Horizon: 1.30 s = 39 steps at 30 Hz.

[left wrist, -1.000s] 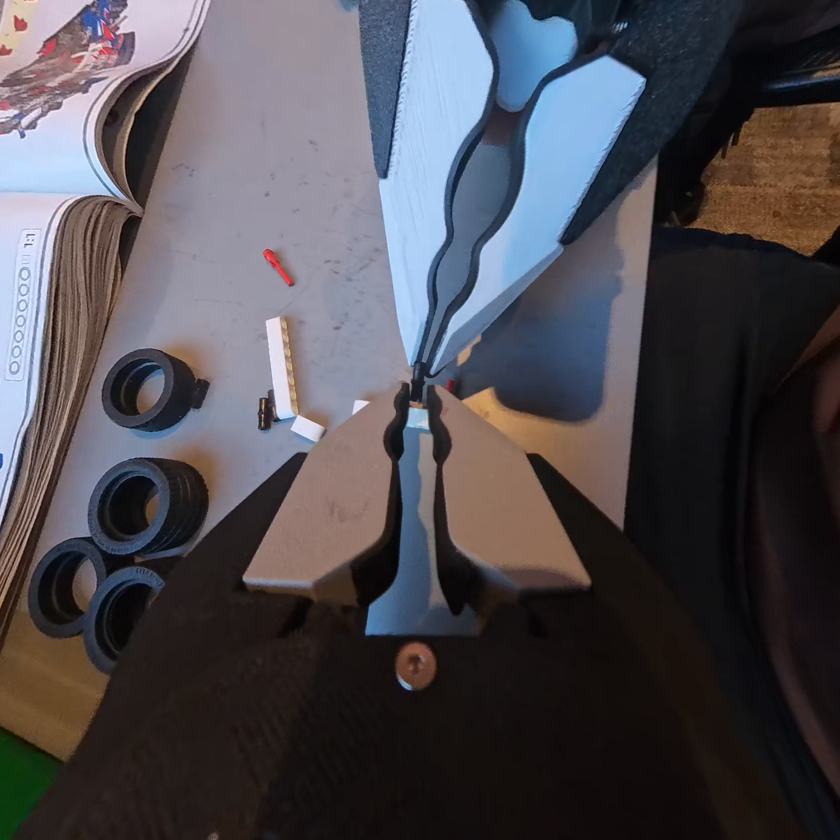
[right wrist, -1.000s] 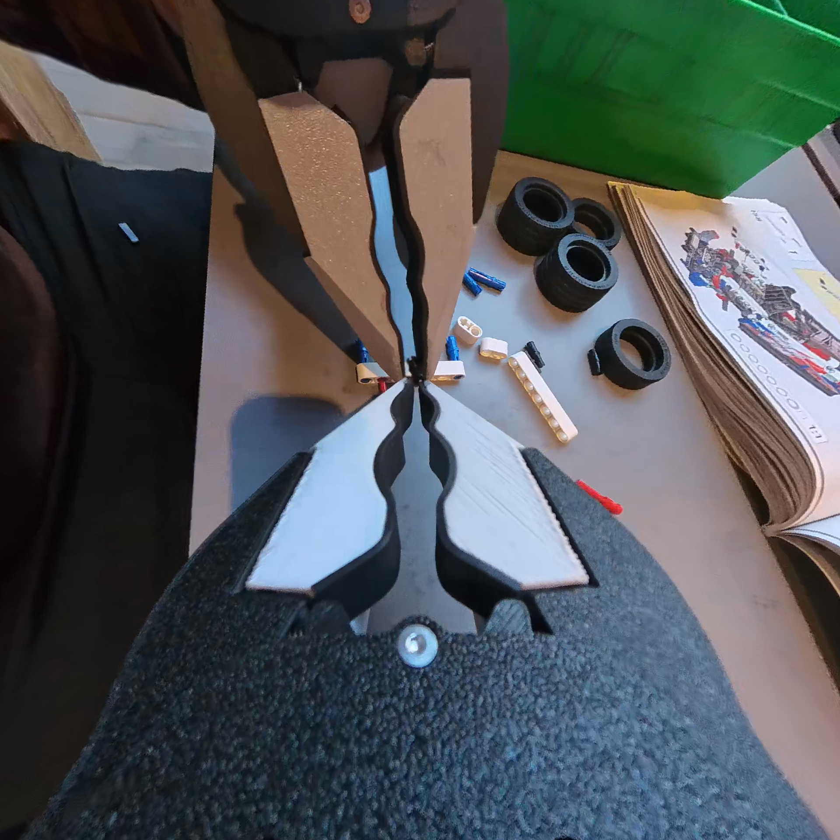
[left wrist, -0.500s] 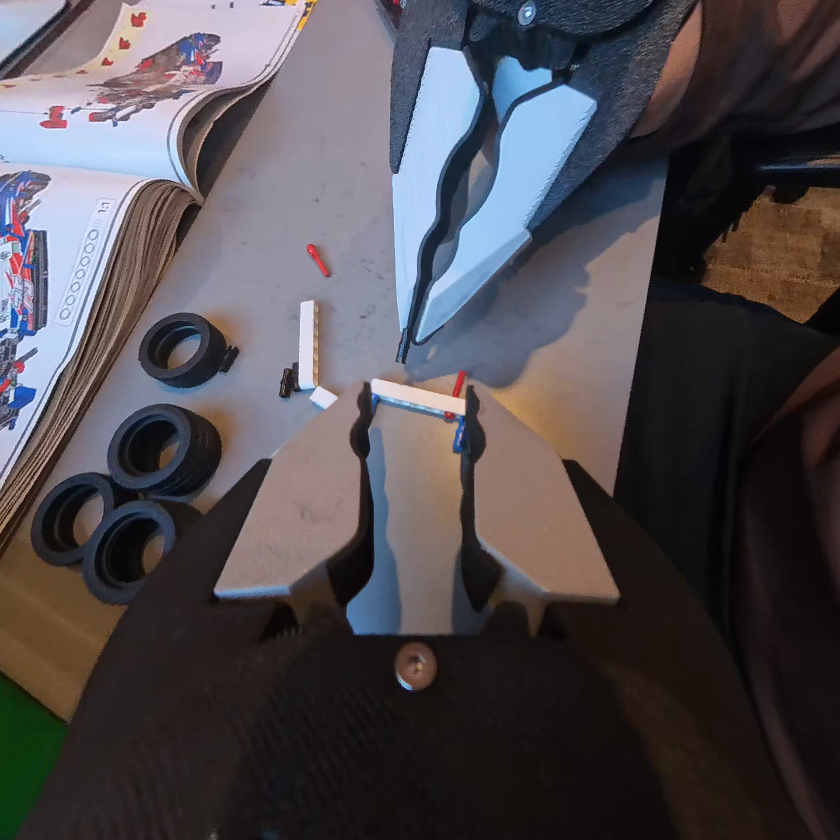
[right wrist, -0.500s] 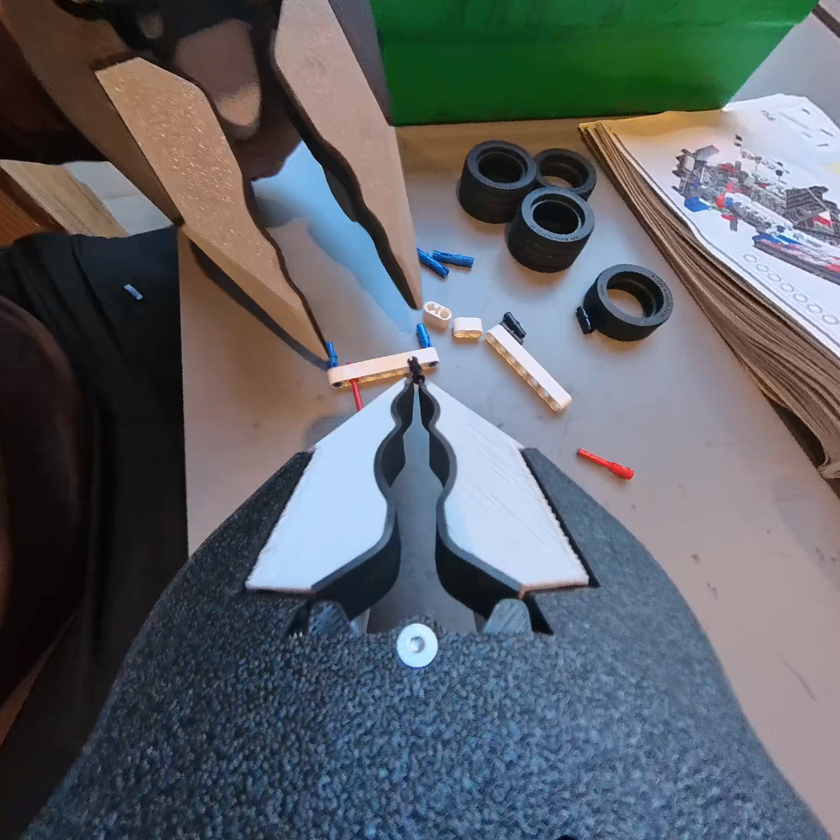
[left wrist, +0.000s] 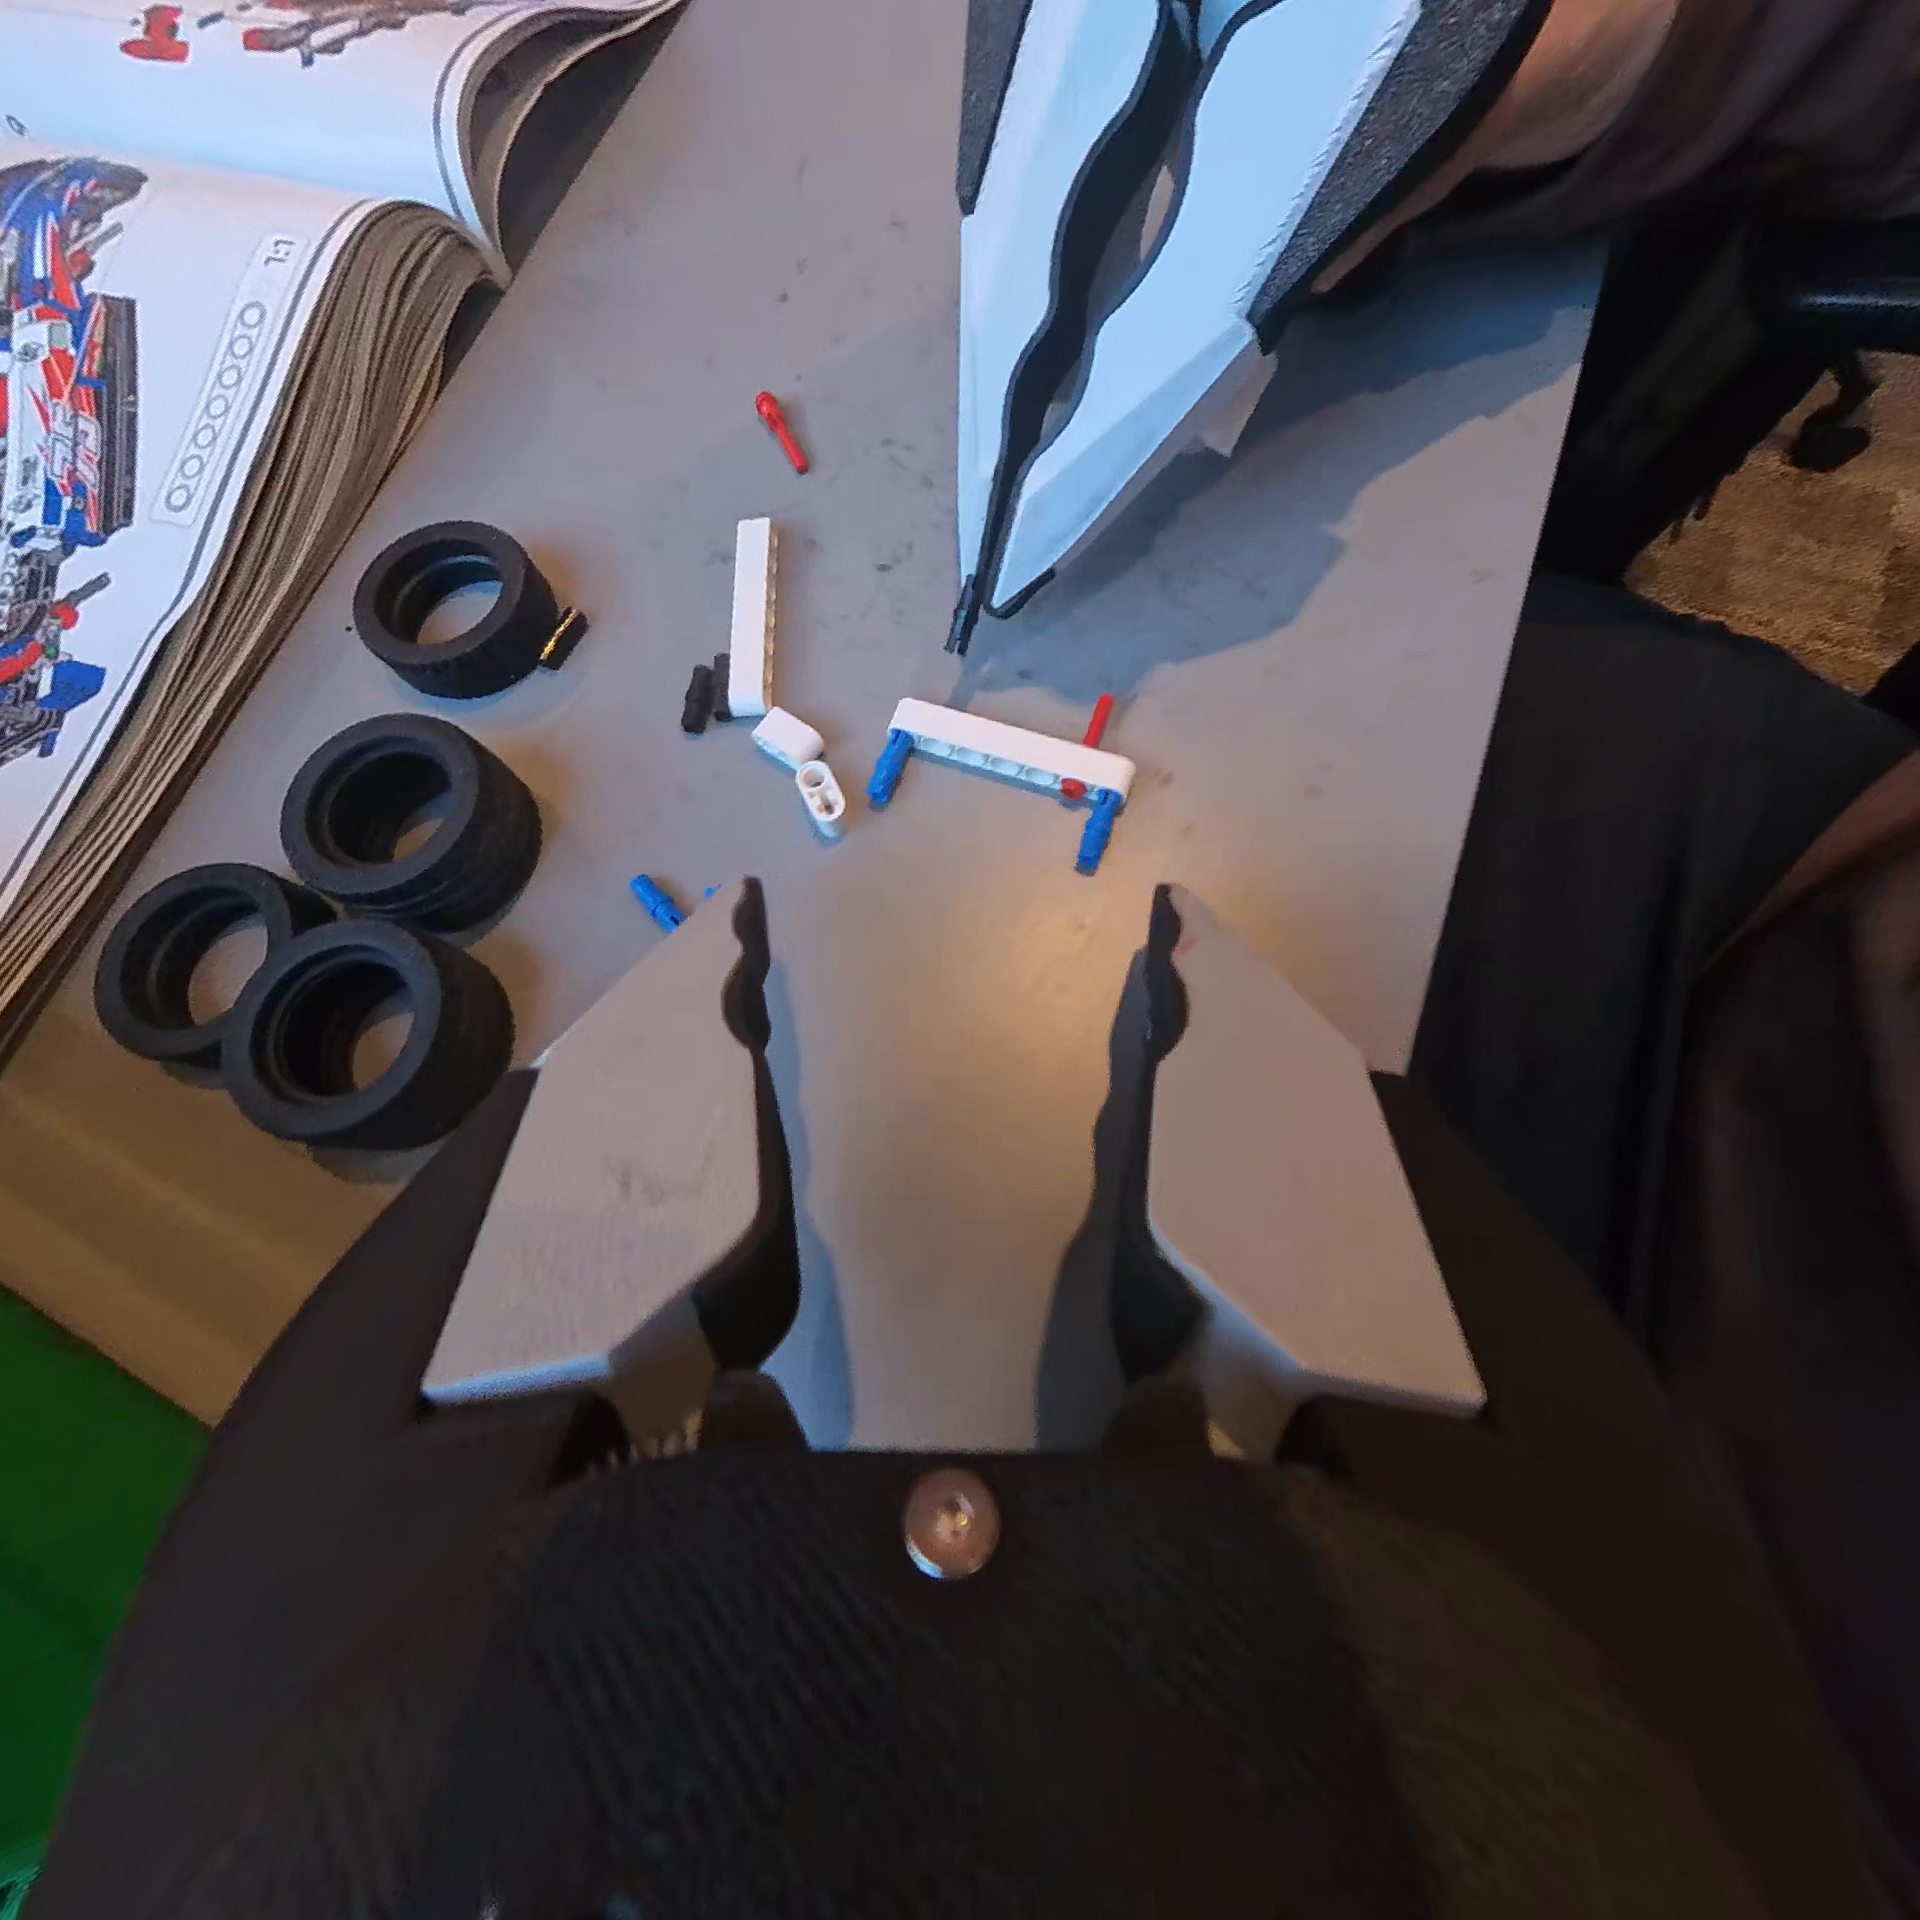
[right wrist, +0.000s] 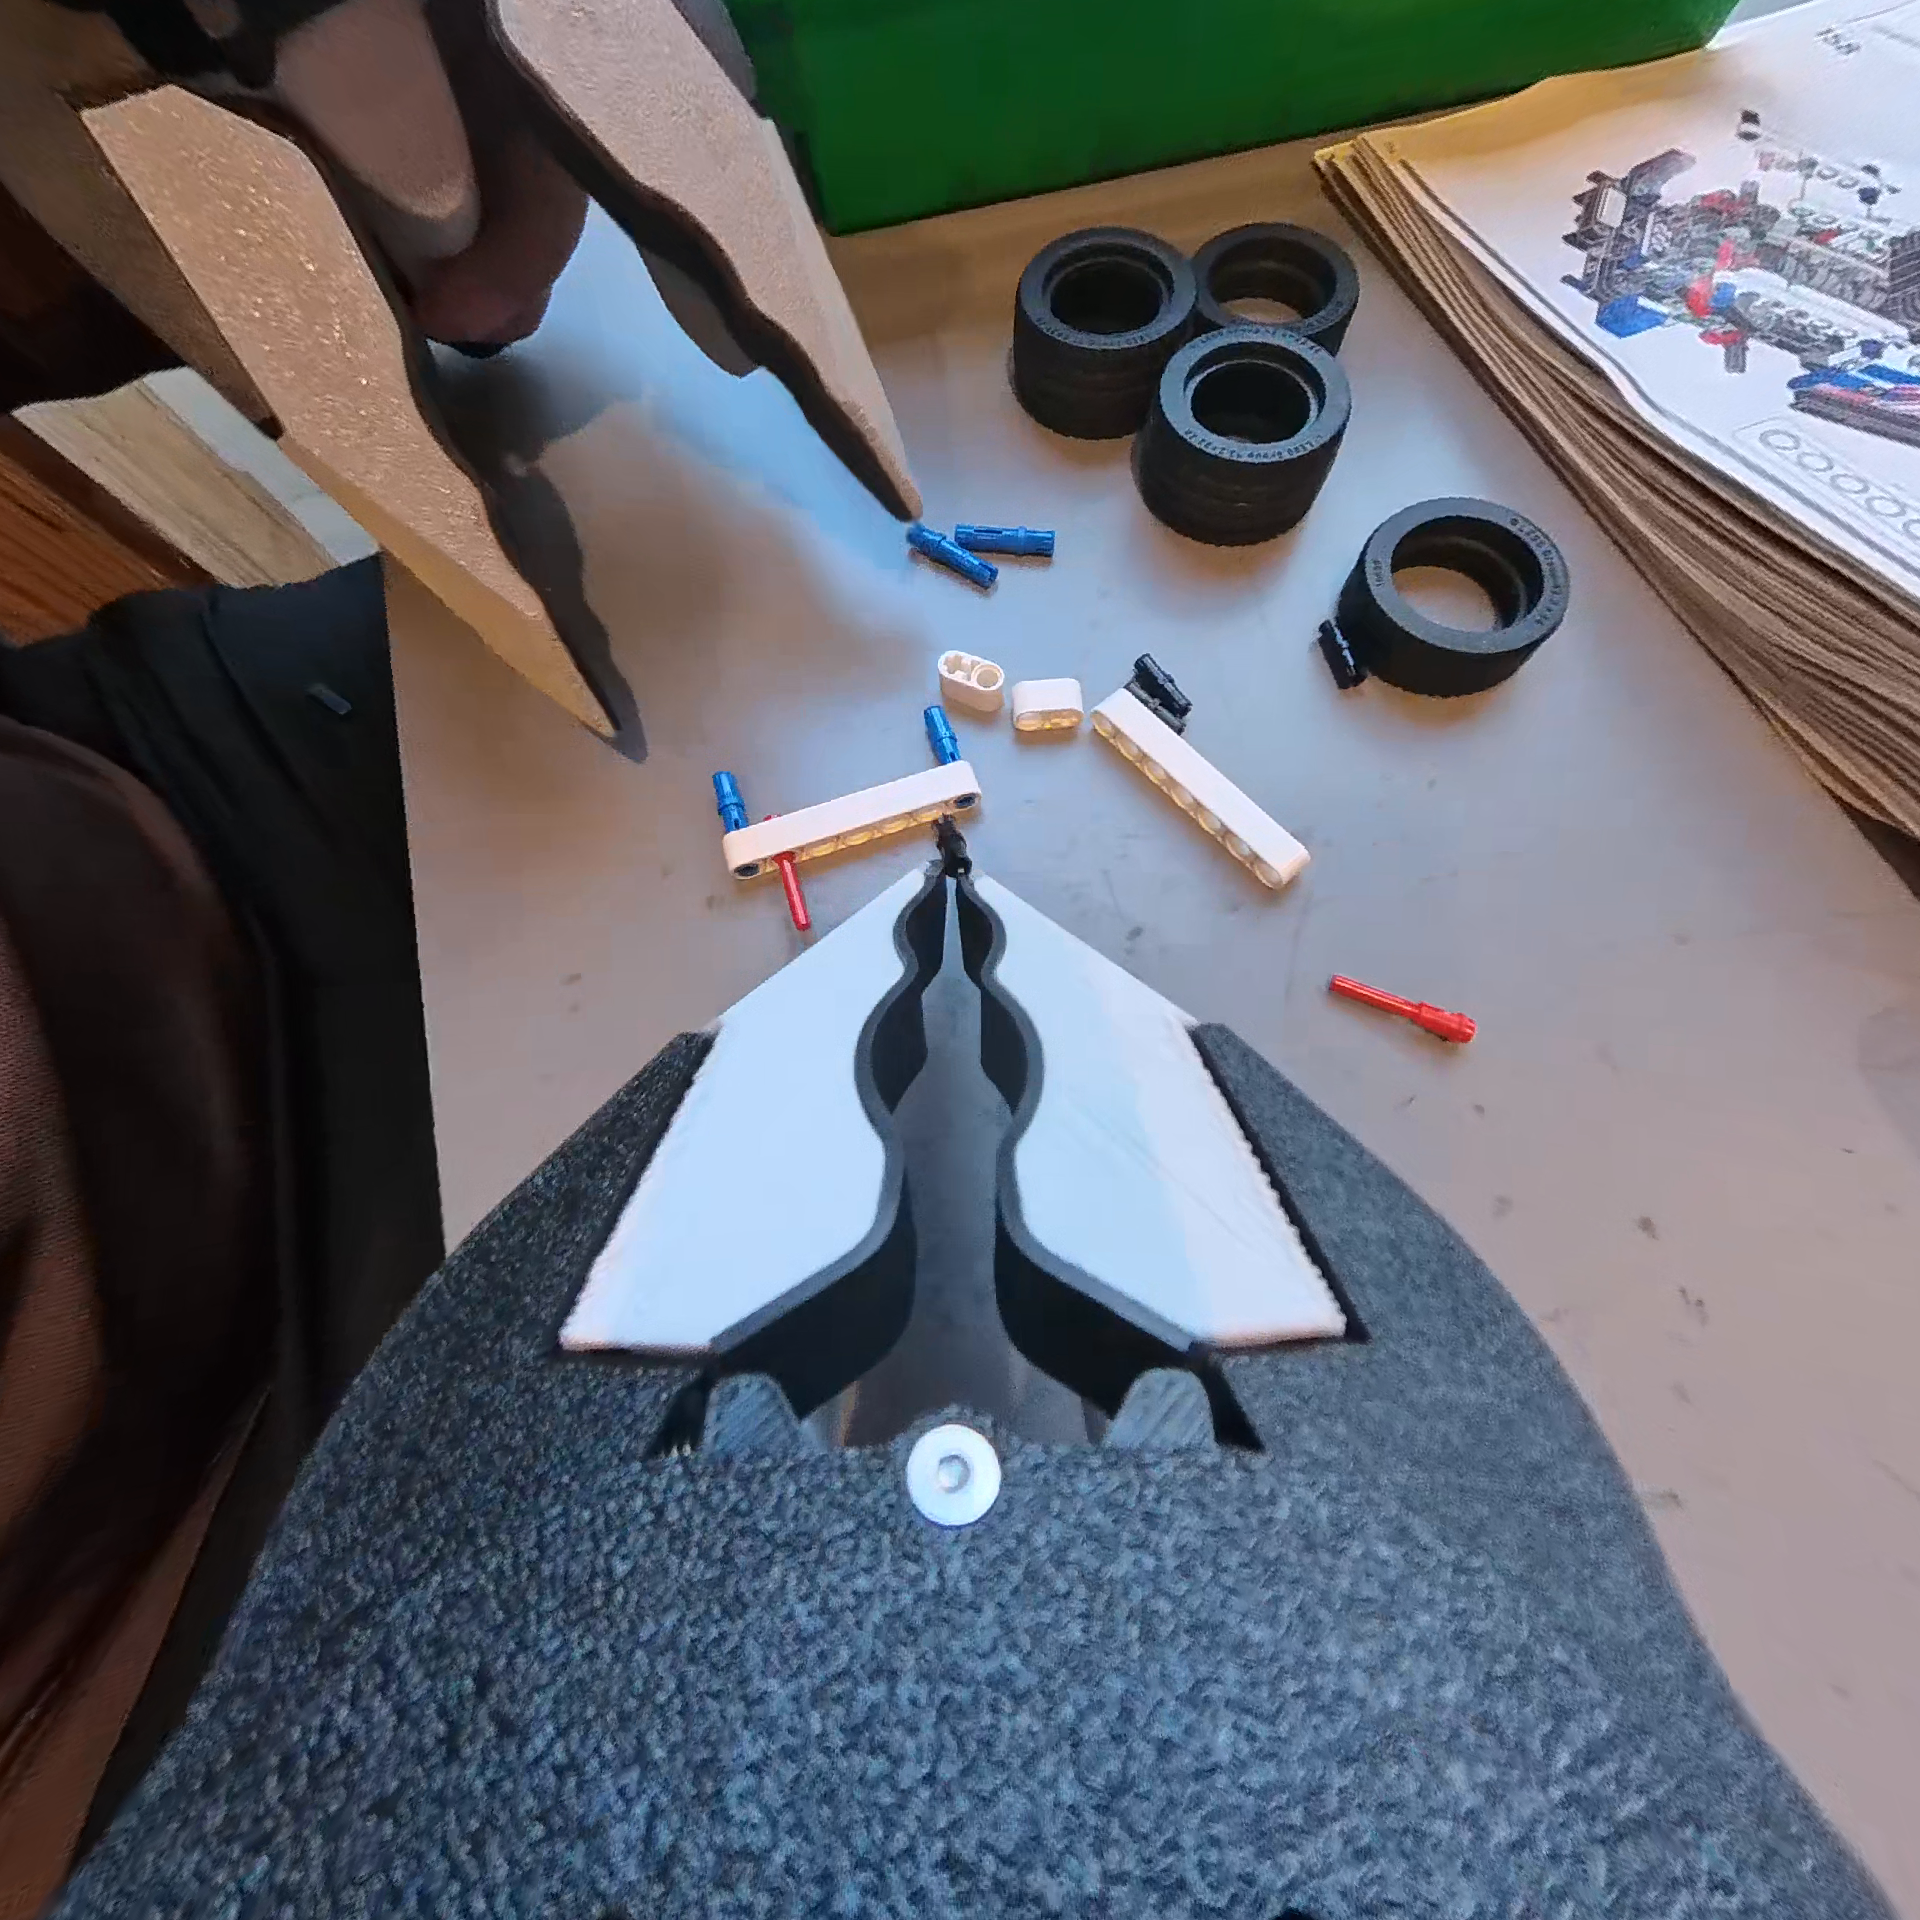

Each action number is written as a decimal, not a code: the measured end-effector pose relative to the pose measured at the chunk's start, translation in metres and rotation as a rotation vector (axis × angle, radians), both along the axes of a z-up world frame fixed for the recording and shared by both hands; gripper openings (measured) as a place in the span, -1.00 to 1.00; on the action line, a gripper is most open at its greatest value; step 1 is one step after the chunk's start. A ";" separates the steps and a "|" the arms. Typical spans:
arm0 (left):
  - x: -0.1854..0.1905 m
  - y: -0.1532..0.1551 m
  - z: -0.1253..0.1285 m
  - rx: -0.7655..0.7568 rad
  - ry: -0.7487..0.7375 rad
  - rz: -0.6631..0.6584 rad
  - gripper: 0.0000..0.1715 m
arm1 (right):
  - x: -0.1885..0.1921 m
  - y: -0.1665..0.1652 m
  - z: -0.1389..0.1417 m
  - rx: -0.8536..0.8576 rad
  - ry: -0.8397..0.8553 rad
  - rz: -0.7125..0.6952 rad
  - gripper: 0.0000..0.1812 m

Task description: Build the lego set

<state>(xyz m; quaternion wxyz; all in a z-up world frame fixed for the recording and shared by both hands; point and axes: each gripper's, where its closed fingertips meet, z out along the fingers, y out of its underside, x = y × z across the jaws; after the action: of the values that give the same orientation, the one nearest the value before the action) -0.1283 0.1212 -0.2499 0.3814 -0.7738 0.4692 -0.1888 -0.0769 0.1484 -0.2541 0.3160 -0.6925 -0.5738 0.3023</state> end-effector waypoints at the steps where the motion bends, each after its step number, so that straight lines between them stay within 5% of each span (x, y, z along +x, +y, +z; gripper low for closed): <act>1: -0.001 0.001 -0.001 0.001 0.004 0.003 -0.15 | 0.000 0.000 -0.001 0.001 -0.004 0.001 -0.98; 23: -0.017 0.011 -0.016 -0.052 0.145 -0.086 0.07 | 0.006 -0.001 -0.004 -0.091 -0.009 0.014 -0.98; 39: 0.015 0.005 -0.007 -0.046 0.123 -0.203 0.03 | 0.004 -0.017 -0.006 -0.145 -0.024 0.086 -0.98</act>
<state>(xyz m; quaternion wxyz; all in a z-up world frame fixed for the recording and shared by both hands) -0.1130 0.1261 -0.2569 0.3131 -0.7410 0.5631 -0.1893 -0.0729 0.1312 -0.2601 0.2448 -0.6919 -0.5831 0.3482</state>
